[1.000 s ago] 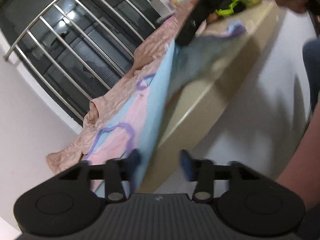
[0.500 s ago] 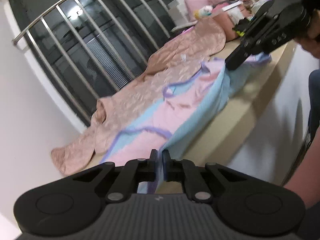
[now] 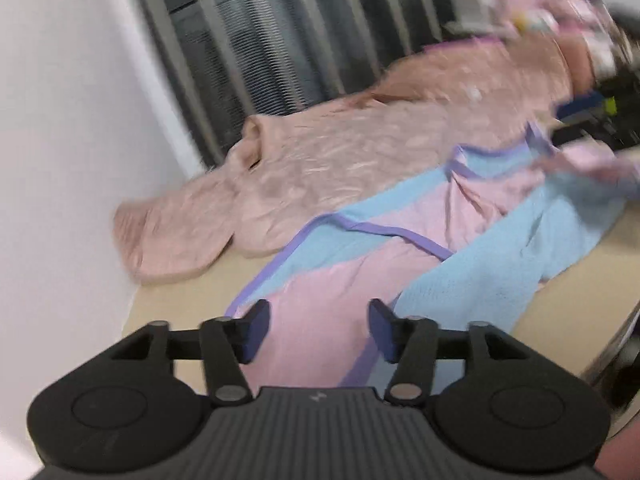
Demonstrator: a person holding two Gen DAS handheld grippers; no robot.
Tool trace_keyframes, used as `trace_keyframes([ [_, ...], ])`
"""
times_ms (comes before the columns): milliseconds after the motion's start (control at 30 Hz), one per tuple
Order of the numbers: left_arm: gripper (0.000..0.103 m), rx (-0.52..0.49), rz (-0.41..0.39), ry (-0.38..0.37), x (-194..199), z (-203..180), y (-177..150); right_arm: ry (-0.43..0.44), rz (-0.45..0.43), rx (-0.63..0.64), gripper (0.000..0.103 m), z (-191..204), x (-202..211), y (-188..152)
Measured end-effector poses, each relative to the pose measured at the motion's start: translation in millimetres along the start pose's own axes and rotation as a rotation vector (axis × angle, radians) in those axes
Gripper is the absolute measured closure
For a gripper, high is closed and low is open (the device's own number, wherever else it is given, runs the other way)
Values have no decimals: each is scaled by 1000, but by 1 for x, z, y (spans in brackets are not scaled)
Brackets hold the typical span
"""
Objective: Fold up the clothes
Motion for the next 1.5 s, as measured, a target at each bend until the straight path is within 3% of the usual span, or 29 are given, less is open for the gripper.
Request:
trace_keyframes([
  [67,28,111,-7,-21,14,16,-9,-28,9,-20,58,-4,2,-2],
  [133,25,138,4,-18,15,21,-17,-56,18,-39,58,-7,5,-3],
  [267,28,189,25,-15,17,32,-31,-79,36,-80,58,-16,15,-15],
  [333,51,187,10,-79,18,27,-33,-66,44,-102,58,-22,24,-27],
  [467,52,140,12,-53,10,19,-32,-42,61,-144,58,-33,41,-51],
  [567,54,186,49,-45,0,25,-31,-23,74,-177,58,-42,54,-69],
  [633,84,200,66,-56,-5,27,-32,15,75,-165,58,-39,54,-71],
  [700,98,206,71,-57,-4,28,-30,48,84,-139,58,-30,50,-73],
  [767,100,189,58,-45,-2,29,-29,63,113,-138,62,-24,41,-77],
  [833,102,181,53,-24,-2,35,-29,69,125,-165,76,-25,37,-84],
  [867,102,178,51,-14,-2,38,-29,72,127,-178,80,-27,37,-88],
  [933,102,179,53,4,-2,44,-29,77,137,-189,97,-31,39,-93],
  [1067,102,186,31,12,1,51,-26,126,141,-161,100,-42,45,-85],
  [1200,99,199,22,12,2,49,-22,74,111,-78,100,-64,37,-54],
  [1267,82,221,24,-13,3,45,-20,43,118,-35,100,-76,19,-40],
  [1300,59,229,27,-32,3,42,-20,18,133,-29,99,-79,10,-38],
  [1333,43,222,27,-48,2,37,-21,-12,154,-30,98,-81,0,-38],
  [1367,41,211,27,-60,1,32,-22,-41,174,-32,98,-82,-9,-38],
  [1500,41,171,48,-34,-6,18,-30,-160,254,-38,79,-87,-46,-39],
])
Point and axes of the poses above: each gripper's, at about its wrist camera, not at the fingertips, and x roughly against the way its jaws point, z to its left, y to its top, the point moved 3 cm from there along -x, roughly the way its jaws point, and after that the axes turned 12 degrees about x, right-handed, at the moved point
